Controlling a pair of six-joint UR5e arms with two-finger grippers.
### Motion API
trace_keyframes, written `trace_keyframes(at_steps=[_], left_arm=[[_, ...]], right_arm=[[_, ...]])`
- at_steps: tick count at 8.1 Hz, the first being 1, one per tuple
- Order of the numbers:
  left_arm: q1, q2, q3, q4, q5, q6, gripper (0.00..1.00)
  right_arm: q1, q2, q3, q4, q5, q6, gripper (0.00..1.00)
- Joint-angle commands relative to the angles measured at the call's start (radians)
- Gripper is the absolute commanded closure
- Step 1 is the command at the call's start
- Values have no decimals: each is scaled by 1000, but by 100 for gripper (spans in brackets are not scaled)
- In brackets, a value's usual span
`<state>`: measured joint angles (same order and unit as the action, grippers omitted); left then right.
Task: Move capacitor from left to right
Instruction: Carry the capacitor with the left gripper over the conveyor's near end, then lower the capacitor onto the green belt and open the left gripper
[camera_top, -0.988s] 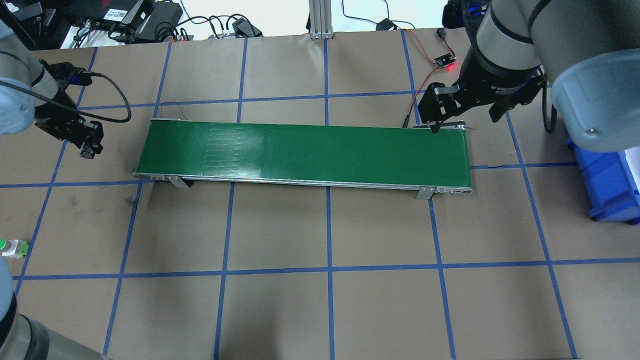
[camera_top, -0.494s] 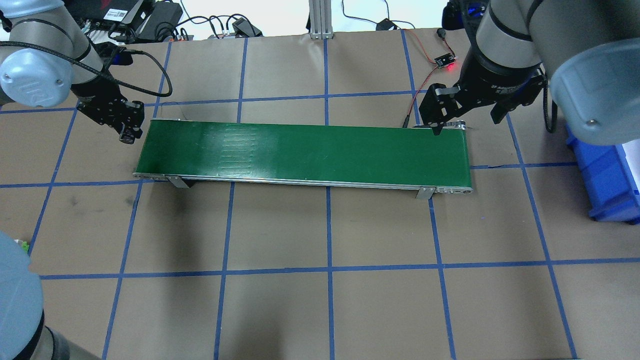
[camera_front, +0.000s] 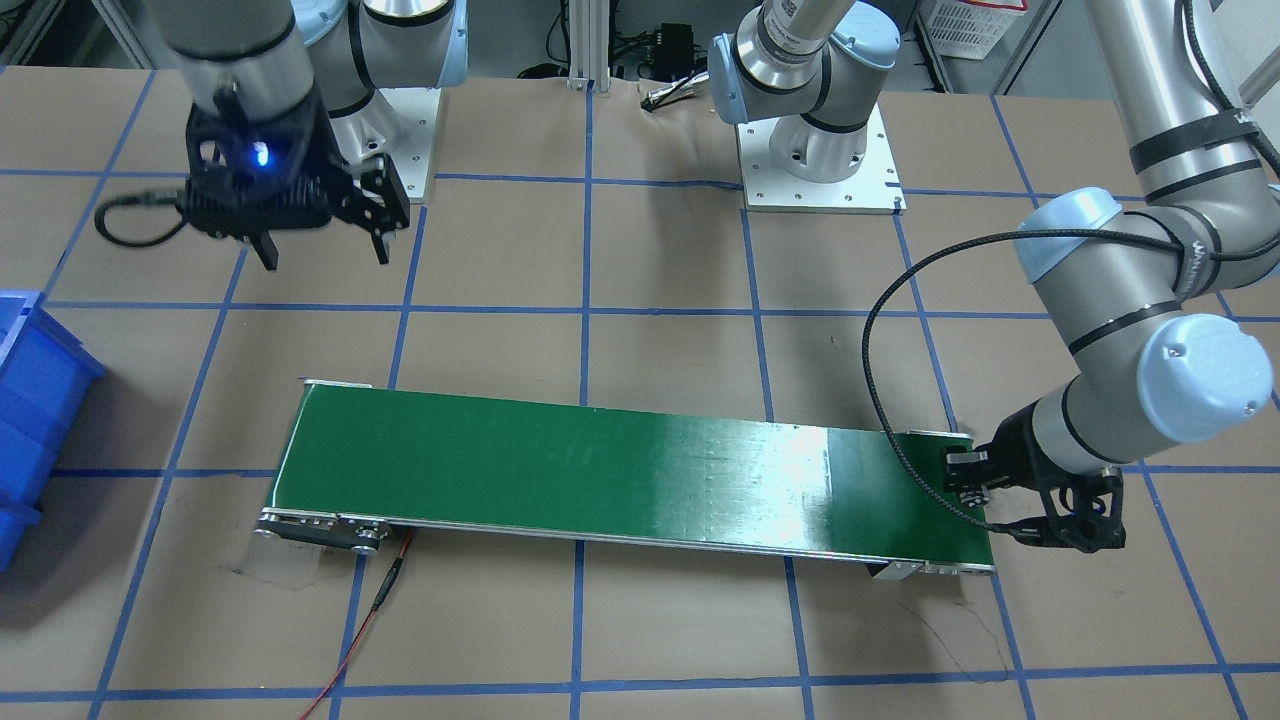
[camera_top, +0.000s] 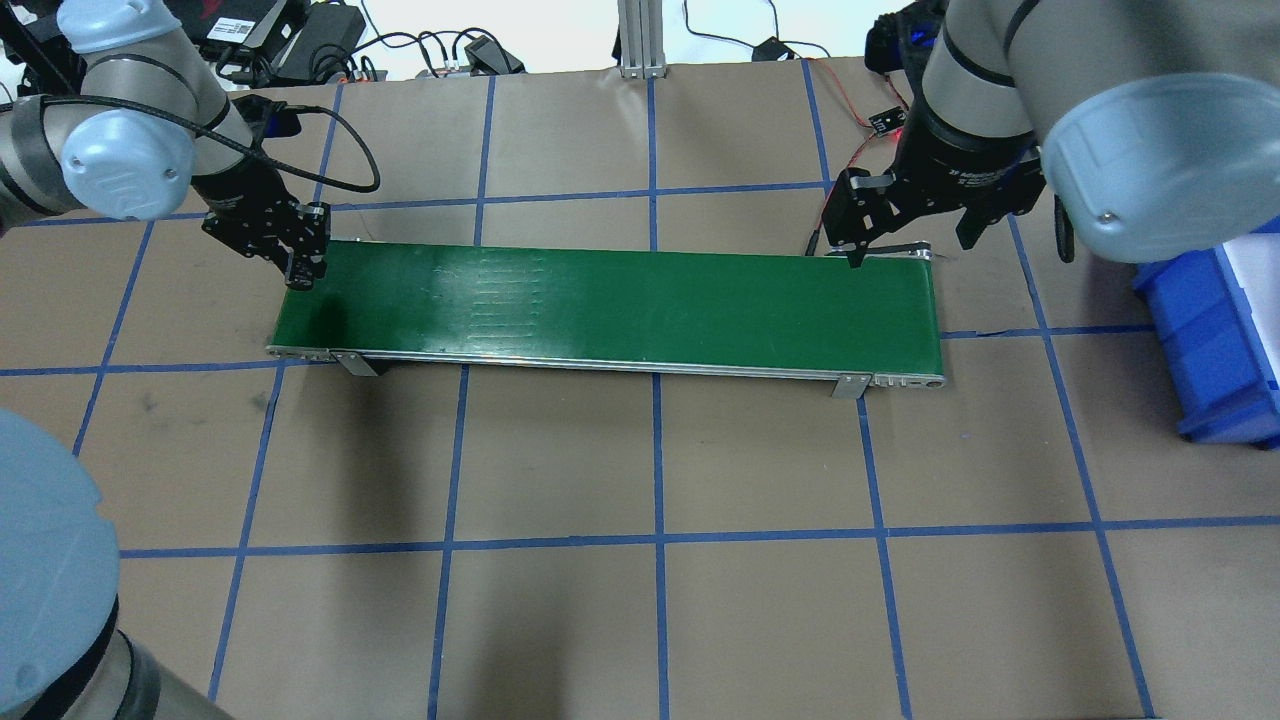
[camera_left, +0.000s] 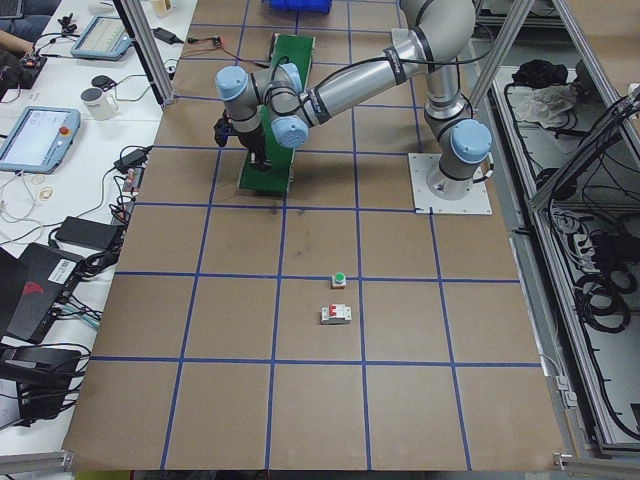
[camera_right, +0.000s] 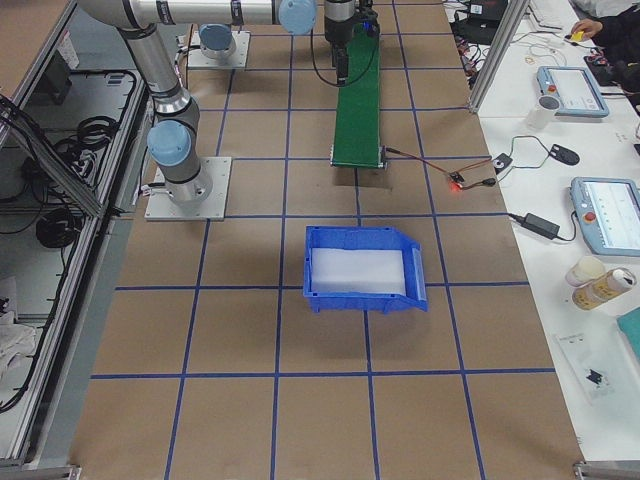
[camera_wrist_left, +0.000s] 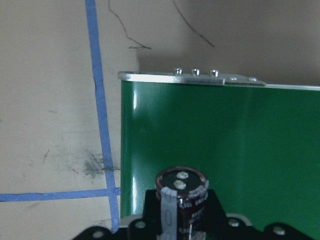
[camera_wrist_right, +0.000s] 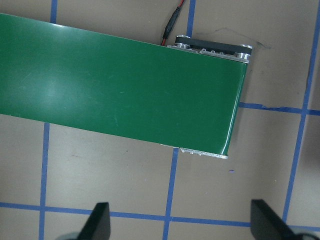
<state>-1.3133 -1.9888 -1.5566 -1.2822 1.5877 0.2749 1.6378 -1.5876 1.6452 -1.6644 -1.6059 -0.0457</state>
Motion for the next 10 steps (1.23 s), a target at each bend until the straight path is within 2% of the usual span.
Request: trace_keyframes(at_steps=[1, 3, 10], left_arm=[[-70, -5, -2, 9, 0, -89, 100], [-70, -8, -3, 12, 1, -71, 100], [-72, -31, -36, 72, -2, -74, 100]], right_arm=[[-7, 52, 8, -40, 7, -8, 0], [-12, 61, 12, -51, 38, -9, 0], [-23, 66, 12, -51, 38, -6, 0]])
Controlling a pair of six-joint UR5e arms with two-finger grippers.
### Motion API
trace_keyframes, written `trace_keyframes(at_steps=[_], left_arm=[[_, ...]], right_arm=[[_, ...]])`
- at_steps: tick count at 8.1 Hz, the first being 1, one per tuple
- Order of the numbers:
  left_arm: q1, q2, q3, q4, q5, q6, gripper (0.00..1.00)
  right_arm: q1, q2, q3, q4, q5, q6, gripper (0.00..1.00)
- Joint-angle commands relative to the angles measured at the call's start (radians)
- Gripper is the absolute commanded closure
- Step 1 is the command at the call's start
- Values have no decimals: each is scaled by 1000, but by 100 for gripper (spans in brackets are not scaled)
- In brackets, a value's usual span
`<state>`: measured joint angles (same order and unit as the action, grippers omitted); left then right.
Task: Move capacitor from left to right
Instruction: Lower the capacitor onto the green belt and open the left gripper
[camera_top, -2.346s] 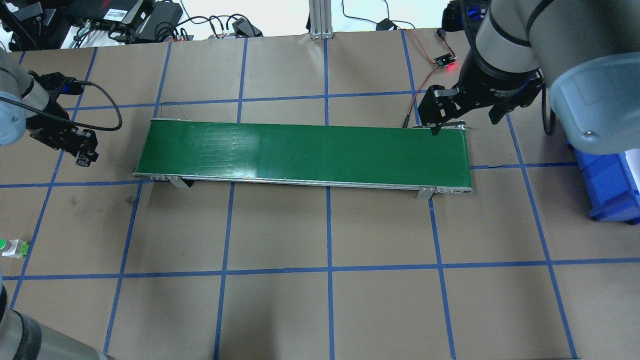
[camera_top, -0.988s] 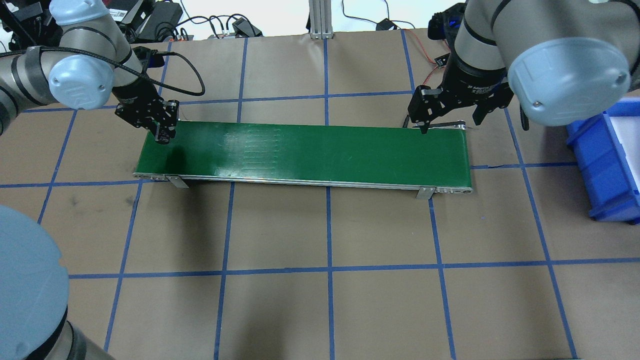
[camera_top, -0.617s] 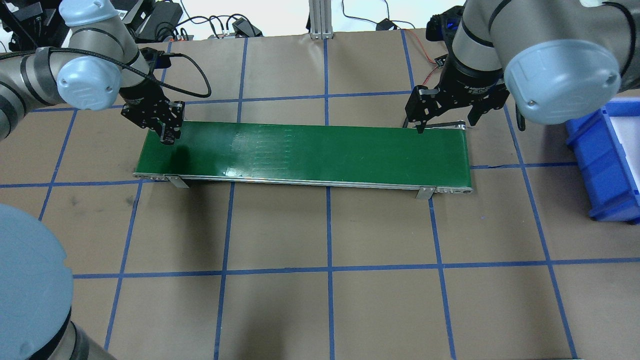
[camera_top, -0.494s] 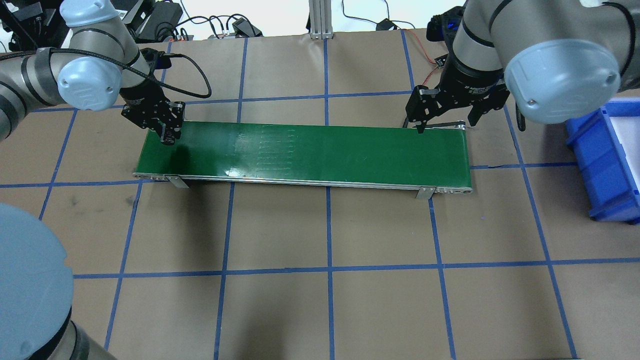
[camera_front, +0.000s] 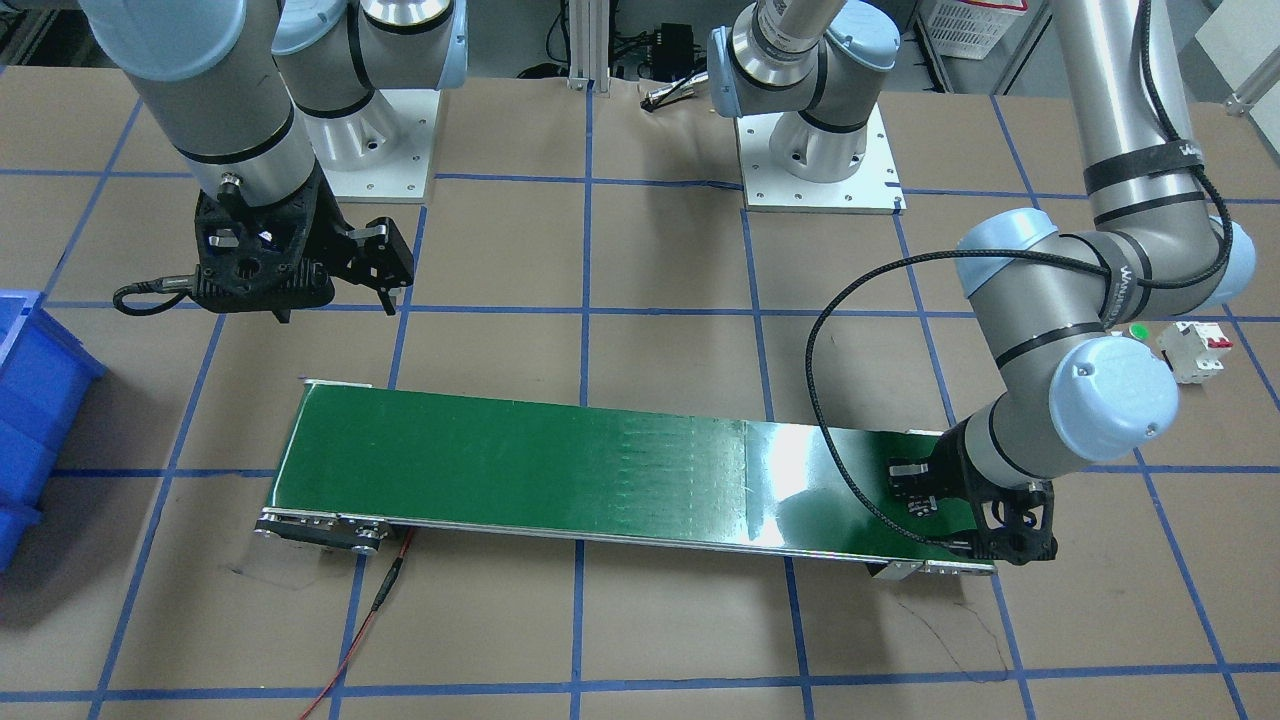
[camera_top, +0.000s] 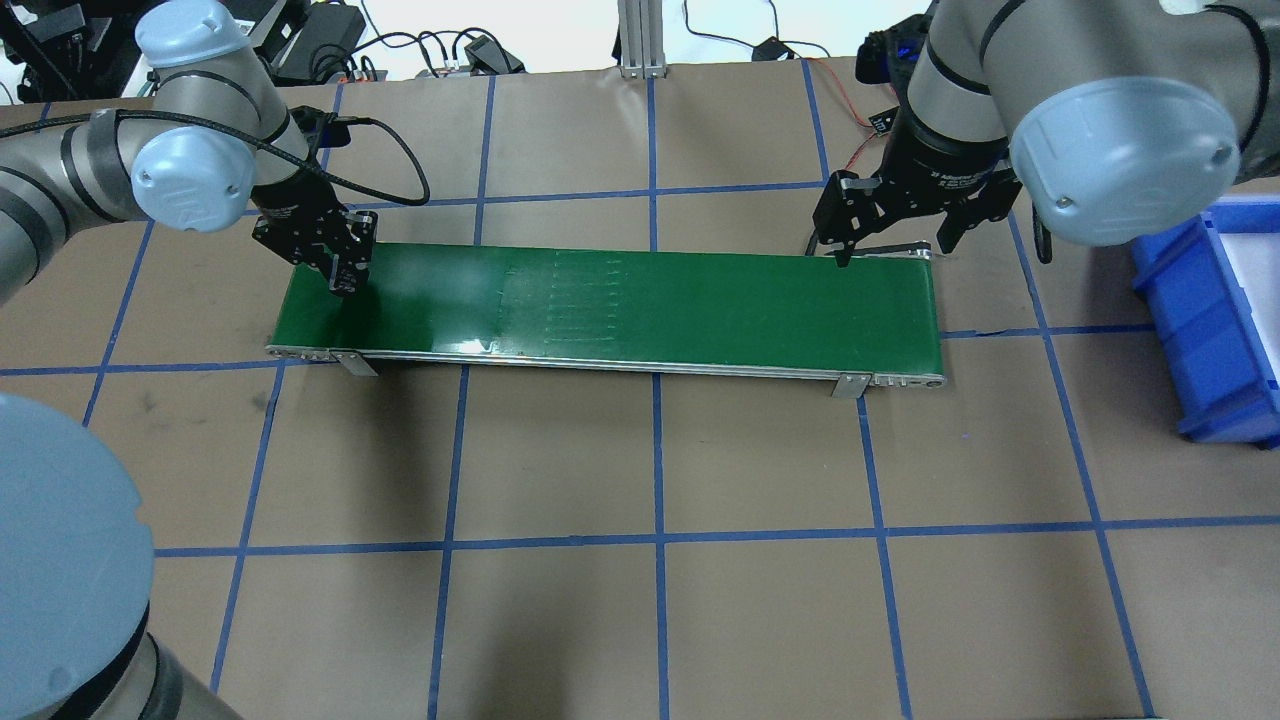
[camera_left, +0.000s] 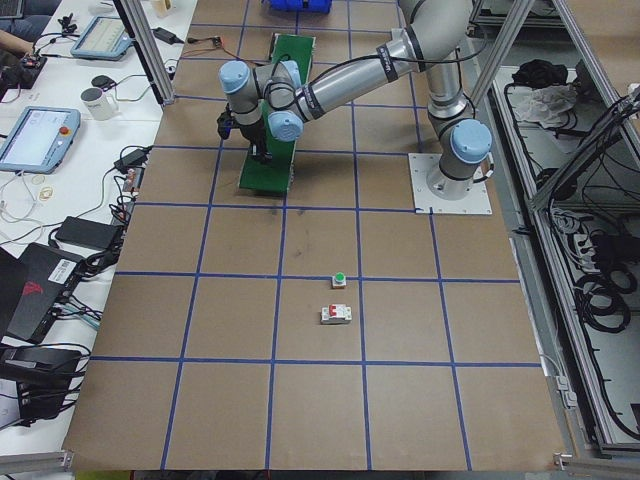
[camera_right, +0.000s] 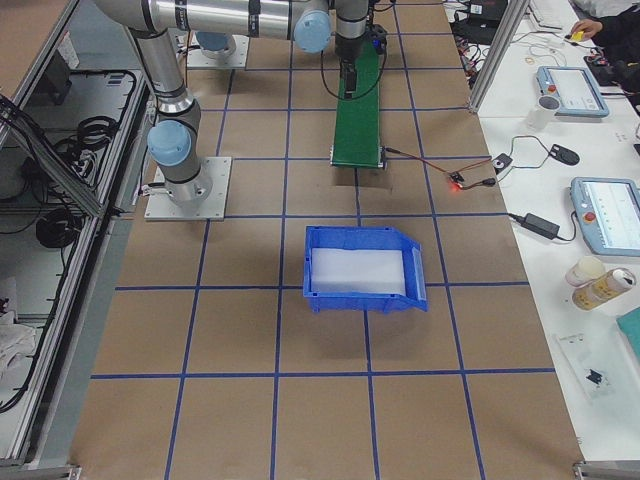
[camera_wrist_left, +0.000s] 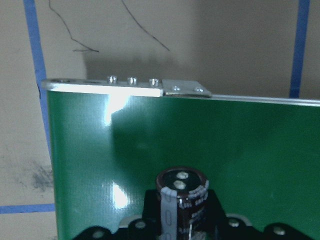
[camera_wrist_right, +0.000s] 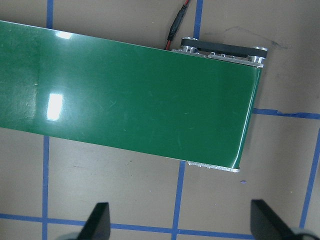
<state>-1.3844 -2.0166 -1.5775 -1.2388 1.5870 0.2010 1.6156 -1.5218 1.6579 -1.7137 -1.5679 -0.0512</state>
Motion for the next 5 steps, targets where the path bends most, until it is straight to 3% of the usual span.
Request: trace_keyframes(at_steps=[1, 2, 4, 5], left_arm=[[-1, -4, -15, 32, -1, -3, 96], [-5, -4, -21, 32, -4, -9, 66], [-8, -2, -36, 32, -63, -44, 42], [-16, 6, -32, 32, -70, -92, 38]], right_arm=[[0, 0, 0, -3, 2, 1, 0], [0, 0, 0, -4, 2, -2, 0], [0, 0, 0, -4, 2, -3, 0], [0, 2, 0, -4, 2, -4, 0]])
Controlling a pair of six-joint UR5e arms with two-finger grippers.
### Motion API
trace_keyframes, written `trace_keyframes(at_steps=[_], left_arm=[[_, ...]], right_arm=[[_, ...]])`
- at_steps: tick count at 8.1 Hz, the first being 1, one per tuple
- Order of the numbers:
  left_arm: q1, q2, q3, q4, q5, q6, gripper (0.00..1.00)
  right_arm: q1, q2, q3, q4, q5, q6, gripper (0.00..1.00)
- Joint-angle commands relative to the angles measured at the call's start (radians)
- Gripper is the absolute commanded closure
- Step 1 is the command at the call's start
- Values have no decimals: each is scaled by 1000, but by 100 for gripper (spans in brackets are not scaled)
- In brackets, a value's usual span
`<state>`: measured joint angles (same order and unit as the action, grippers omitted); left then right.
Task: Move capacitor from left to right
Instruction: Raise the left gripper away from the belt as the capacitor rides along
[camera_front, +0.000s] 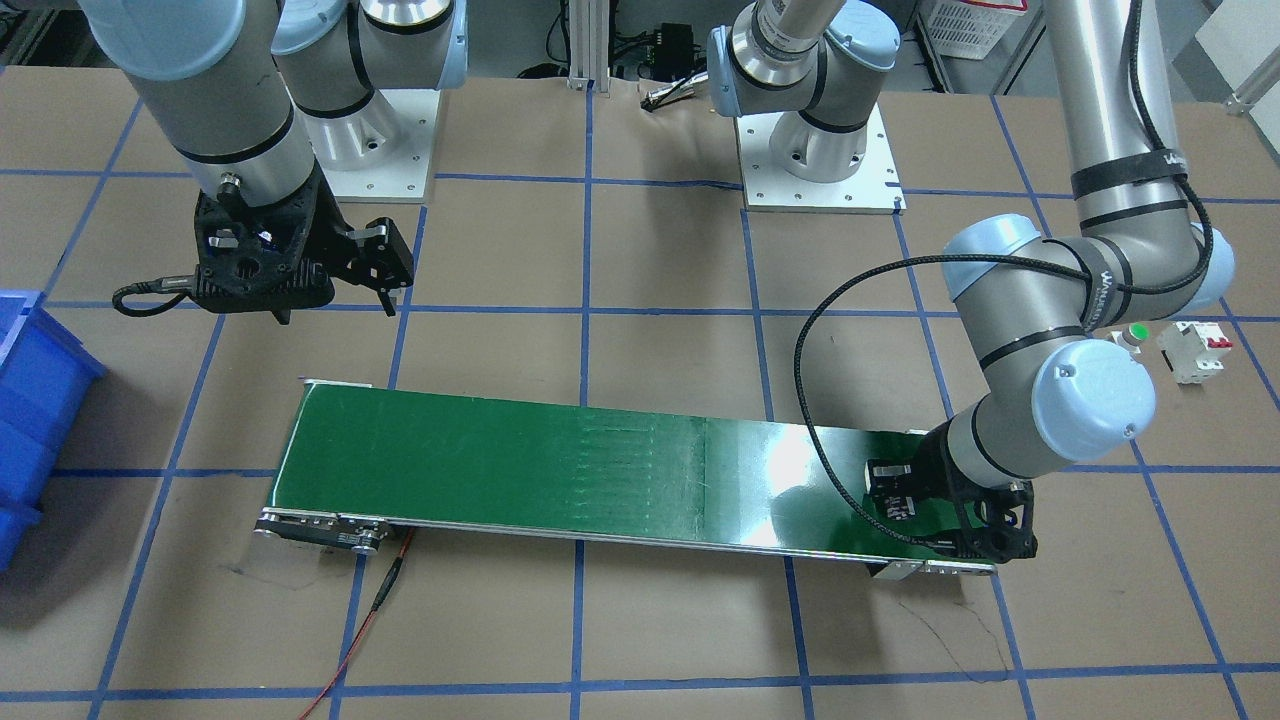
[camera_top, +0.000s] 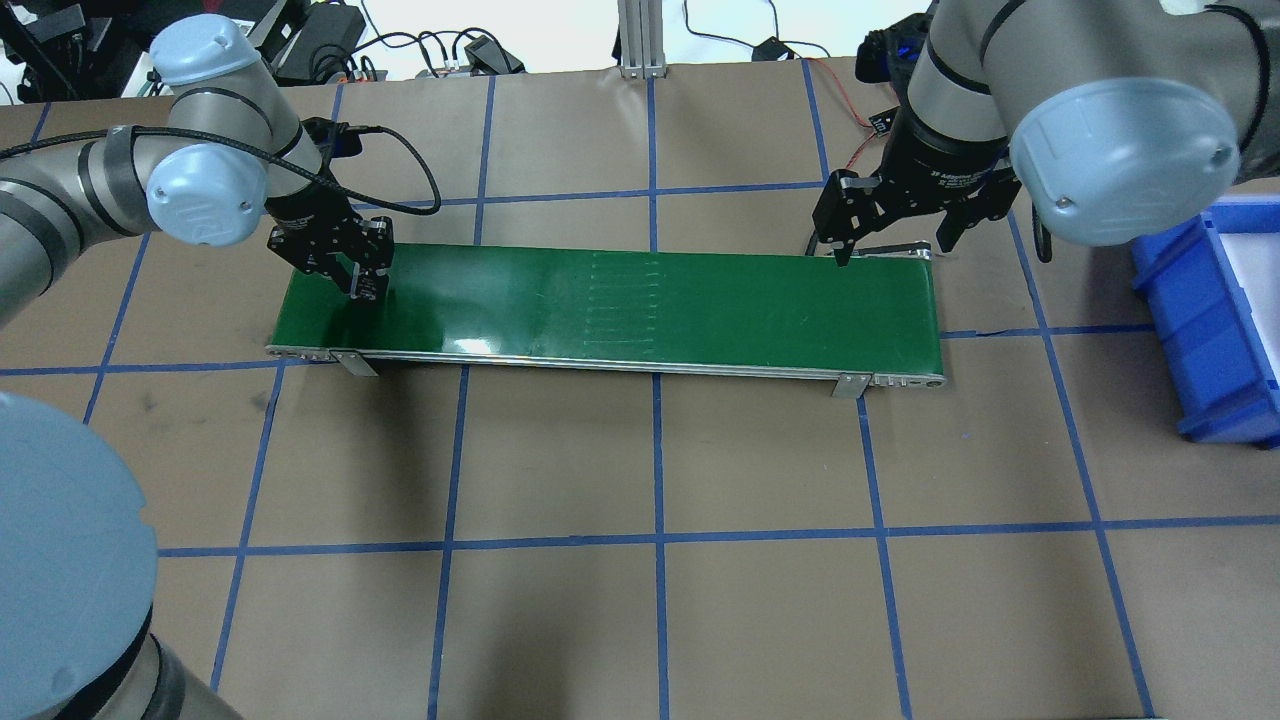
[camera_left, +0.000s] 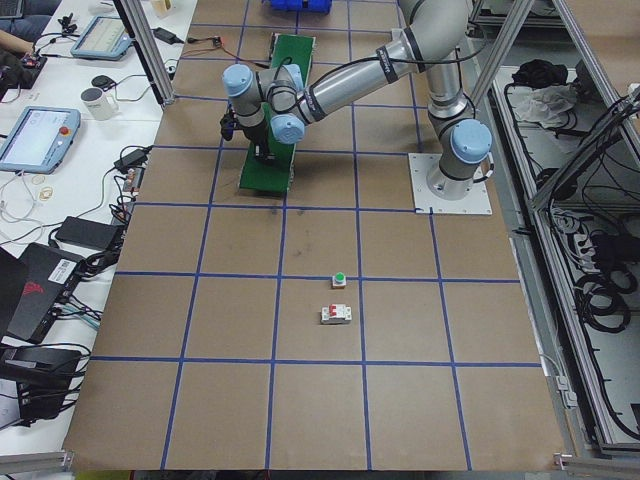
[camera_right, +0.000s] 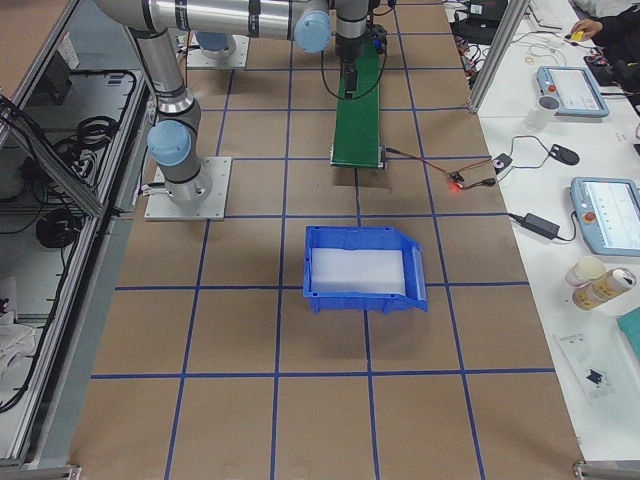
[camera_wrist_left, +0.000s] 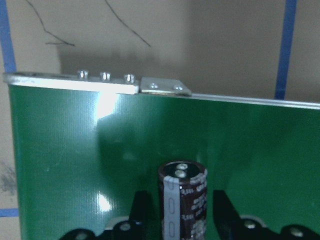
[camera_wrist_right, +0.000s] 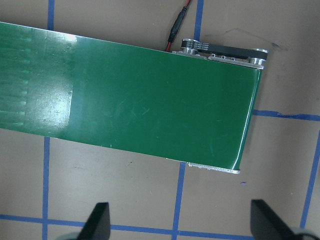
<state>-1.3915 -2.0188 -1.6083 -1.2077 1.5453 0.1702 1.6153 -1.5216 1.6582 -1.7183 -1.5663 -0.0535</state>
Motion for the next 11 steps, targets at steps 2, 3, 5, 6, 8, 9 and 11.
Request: trace_keyframes(at_steps=[2, 3, 5, 6, 8, 9, 11], left_arm=[[-39, 24, 8, -1, -28, -78, 30], [-53, 44, 8, -3, -25, -113, 24], [-128, 122, 10, -24, -13, -190, 0], [-159, 177, 10, -95, -8, -233, 0], [-172, 279, 49, -241, -2, -299, 0], [-178, 305, 91, -328, 2, -299, 0], [-182, 350, 125, -404, 2, -299, 0]], right_arm=[[-2, 1, 0, 3, 0, 0, 0], [-2, 0, 0, 2, -1, 0, 0], [-6, 1, 0, -6, -1, 0, 0], [-6, 1, 0, -1, -3, 1, 0], [-8, 3, 0, -7, 0, 0, 0], [-8, 3, 2, -7, 2, 0, 0], [-8, 29, 2, -45, 55, -2, 0]])
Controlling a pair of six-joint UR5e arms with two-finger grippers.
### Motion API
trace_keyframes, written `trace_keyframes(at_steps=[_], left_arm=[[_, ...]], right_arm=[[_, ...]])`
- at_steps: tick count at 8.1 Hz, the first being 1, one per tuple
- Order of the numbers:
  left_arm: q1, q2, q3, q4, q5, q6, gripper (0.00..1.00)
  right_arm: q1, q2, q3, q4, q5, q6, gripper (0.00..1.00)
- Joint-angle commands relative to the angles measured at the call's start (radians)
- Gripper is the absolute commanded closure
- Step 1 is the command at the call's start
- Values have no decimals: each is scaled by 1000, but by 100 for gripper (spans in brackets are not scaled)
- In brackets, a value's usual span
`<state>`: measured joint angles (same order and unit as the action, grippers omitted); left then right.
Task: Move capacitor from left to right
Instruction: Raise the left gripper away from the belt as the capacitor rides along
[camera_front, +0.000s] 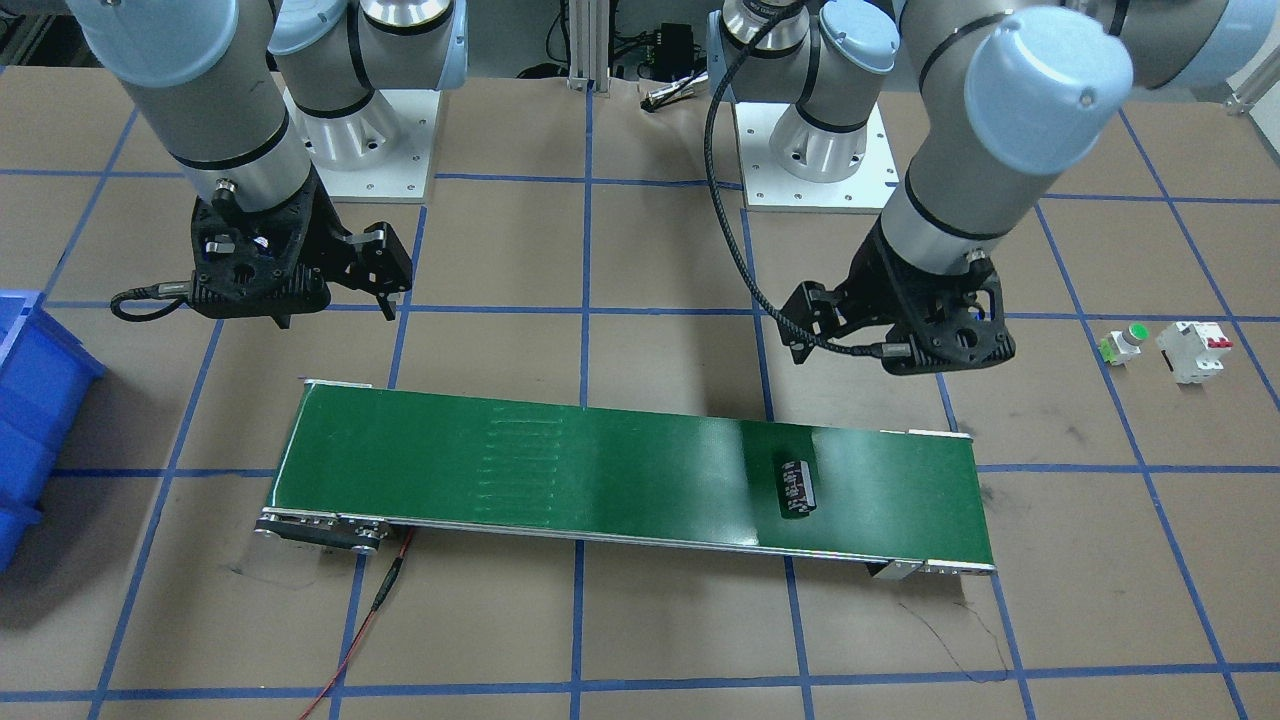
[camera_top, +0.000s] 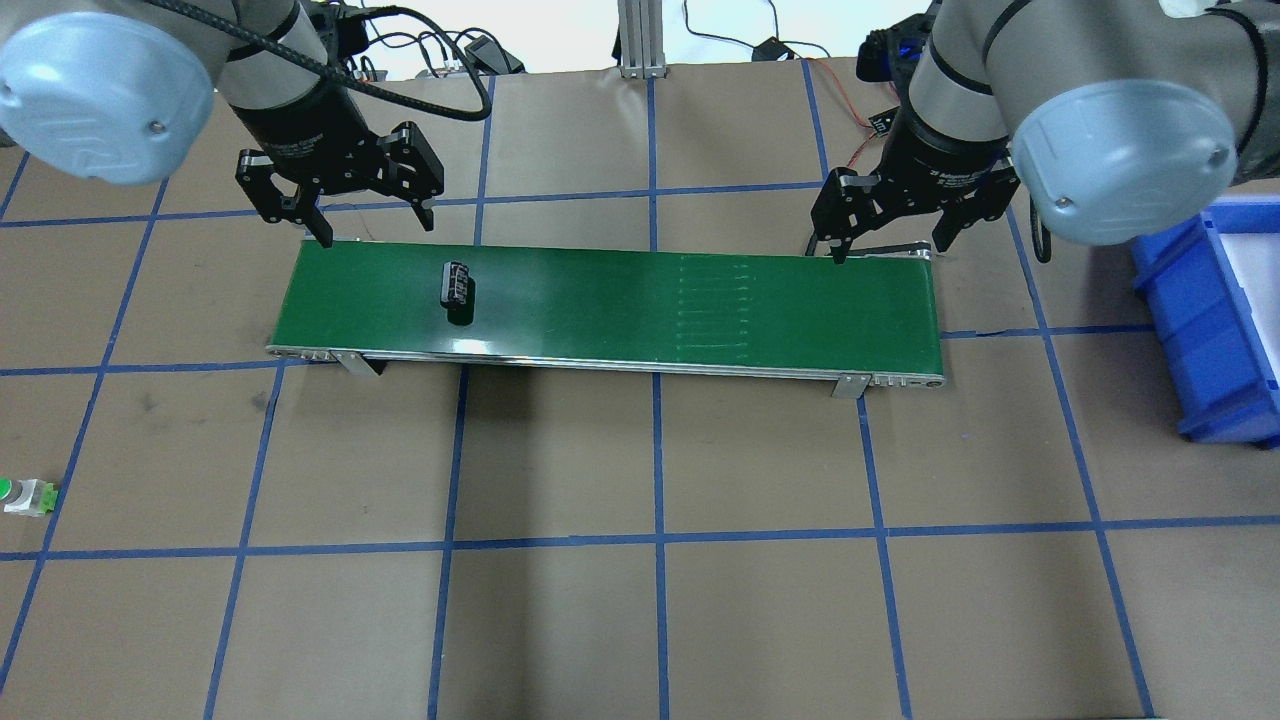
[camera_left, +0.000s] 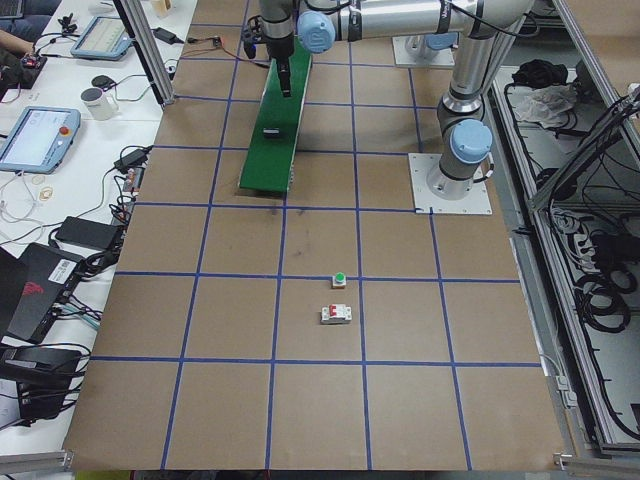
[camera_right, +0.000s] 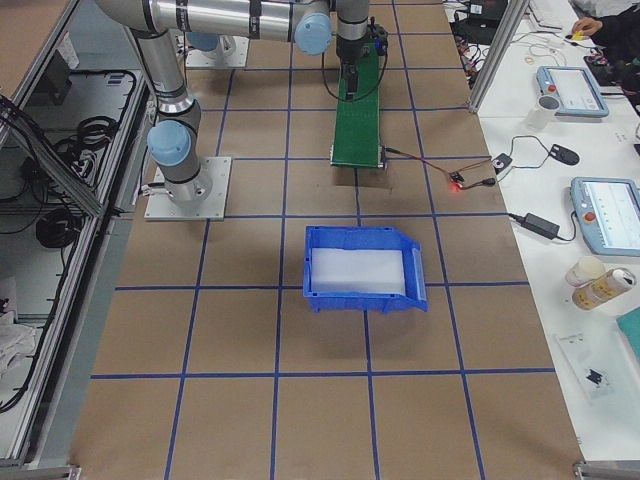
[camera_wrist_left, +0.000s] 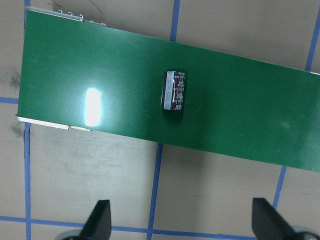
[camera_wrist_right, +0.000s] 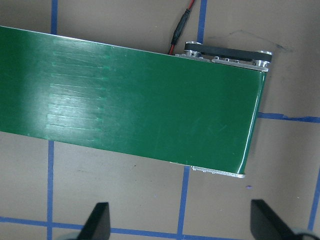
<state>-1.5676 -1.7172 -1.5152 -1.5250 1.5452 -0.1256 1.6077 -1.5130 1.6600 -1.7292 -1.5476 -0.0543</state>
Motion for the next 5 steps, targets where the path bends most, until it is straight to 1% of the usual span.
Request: trace_keyframes(at_steps=[1, 2, 3, 4, 5], left_arm=[[-6, 54, 36, -90, 28, -3, 0], [-12, 65, 44, -90, 50, -3, 0], [-12, 71, 44, -90, 50, -3, 0], [-12, 70, 43, -83, 50, -3, 0], [-12, 76, 43, -81, 50, -3, 0]], right_arm=[[-2, 43, 0, -67, 35, -2, 0], [-5, 63, 1, -104, 37, -2, 0], [-11, 92, 4, -143, 40, -4, 0], [-41, 117, 27, -200, 63, -40, 0], [-98, 125, 84, -255, 125, -79, 0]])
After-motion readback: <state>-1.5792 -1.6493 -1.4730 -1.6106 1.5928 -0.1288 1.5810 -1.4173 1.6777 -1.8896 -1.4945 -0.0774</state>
